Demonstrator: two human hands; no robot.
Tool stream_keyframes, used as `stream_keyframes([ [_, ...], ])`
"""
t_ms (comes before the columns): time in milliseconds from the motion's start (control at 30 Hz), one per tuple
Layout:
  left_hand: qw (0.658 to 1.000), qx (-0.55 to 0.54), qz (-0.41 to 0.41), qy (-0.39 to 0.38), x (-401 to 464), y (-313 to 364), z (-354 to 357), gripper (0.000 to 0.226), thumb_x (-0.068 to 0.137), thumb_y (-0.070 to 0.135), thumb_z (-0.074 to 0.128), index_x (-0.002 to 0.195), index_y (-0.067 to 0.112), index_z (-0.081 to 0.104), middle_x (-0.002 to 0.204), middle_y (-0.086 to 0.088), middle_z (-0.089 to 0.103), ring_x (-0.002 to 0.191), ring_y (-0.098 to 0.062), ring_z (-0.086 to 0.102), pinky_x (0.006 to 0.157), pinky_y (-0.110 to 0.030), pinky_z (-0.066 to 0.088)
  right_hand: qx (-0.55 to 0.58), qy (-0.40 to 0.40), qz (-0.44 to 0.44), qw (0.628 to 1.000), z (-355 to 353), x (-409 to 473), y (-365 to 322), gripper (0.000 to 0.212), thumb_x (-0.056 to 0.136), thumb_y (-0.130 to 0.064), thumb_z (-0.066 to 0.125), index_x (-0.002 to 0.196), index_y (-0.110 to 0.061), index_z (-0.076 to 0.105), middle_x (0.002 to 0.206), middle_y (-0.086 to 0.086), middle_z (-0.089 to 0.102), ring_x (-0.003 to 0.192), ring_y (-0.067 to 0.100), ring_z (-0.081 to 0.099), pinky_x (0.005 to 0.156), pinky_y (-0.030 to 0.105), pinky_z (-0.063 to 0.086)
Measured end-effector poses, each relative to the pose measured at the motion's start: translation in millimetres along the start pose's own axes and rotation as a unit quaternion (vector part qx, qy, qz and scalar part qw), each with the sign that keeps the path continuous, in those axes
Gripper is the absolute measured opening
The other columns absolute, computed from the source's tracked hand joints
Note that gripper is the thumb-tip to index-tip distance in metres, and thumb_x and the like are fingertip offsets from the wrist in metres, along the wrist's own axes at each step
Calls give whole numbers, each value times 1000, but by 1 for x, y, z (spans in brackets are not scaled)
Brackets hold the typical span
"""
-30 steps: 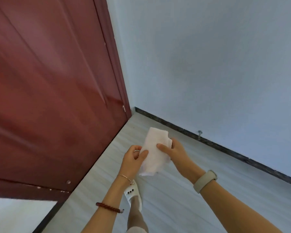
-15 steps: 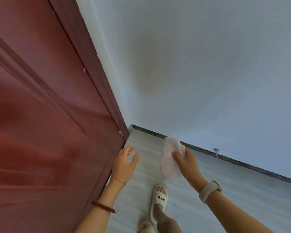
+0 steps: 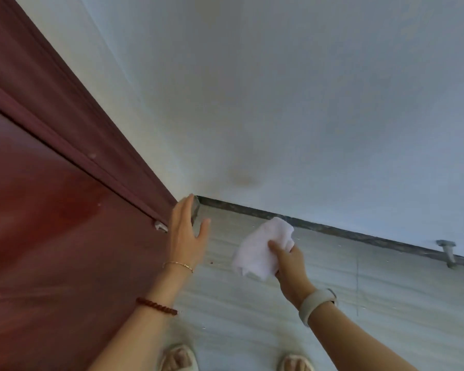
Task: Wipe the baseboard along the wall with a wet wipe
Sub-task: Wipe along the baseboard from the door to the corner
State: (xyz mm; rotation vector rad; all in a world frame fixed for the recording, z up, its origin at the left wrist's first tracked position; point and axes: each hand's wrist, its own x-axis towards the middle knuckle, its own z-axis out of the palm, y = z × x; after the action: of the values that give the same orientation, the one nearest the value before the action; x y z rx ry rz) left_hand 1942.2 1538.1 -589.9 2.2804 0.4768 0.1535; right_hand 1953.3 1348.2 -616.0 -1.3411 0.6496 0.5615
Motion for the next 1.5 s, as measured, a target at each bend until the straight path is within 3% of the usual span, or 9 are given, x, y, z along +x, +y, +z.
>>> stream_keyframes([
  [333,969,91,191,129,137,-127,112,75,90,25,55,146,1,10,149,-33,2,140,-40,4,118,-35,10,-93,77,-96,988,92,181,140,7,91,-20,50,92,-13,48,83,5,60,80,25,60,68,36,46],
  [533,900,197,295,253,161,-155,120,58,95,31,50,138,8,20,139,-43,21,133,-50,19,116,-33,2,-525,47,-474,705,92,239,169,28,78,-14,57,104,-19,48,84,9,67,42,24,57,36,22,29],
  [700,893,206,298,266,174,-153,125,62,95,35,52,134,3,16,133,-51,20,128,-61,16,115,-29,-7,-512,13,-543,666,77,271,156,45,70,-6,71,109,-15,53,101,22,62,51,29,61,41,26,49],
  [800,885,217,302,280,180,-159,130,62,94,39,52,133,5,18,132,-51,23,127,-59,16,115,-35,-3,-352,63,-469,808,91,279,158,23,83,-13,54,105,-11,63,103,19,61,73,28,62,59,36,53],
  [900,878,225,304,294,183,-161,131,64,93,43,51,133,3,19,132,-50,26,126,-60,20,116,-37,0,39,23,-105,993,124,271,164,13,88,-10,55,100,-9,60,97,15,64,87,27,61,74,42,53],
  [1067,865,241,315,308,184,-164,132,67,93,45,49,132,0,20,130,-50,29,124,-61,24,116,-36,1,345,-49,198,916,177,283,182,38,89,-9,56,124,4,49,128,24,56,86,28,61,64,33,54],
  [1200,867,247,307,304,183,-164,132,67,92,47,45,132,0,19,130,-50,28,125,-61,24,116,-41,6,397,-22,195,897,199,302,163,42,90,-10,54,130,1,45,132,20,53,111,30,59,56,28,52],
  [1333,867,249,308,303,183,-163,132,67,93,47,46,131,0,18,129,-52,28,123,-64,24,116,-37,2,493,38,122,861,173,297,142,24,93,-1,45,116,-4,51,98,12,58,72,16,64,48,22,56],
  [1500,870,241,310,299,182,-162,132,66,93,46,45,131,-1,17,129,-53,25,124,-65,22,115,-34,-2,382,175,50,906,140,262,178,27,92,-1,44,117,-4,52,109,17,59,94,30,59,85,41,49],
])
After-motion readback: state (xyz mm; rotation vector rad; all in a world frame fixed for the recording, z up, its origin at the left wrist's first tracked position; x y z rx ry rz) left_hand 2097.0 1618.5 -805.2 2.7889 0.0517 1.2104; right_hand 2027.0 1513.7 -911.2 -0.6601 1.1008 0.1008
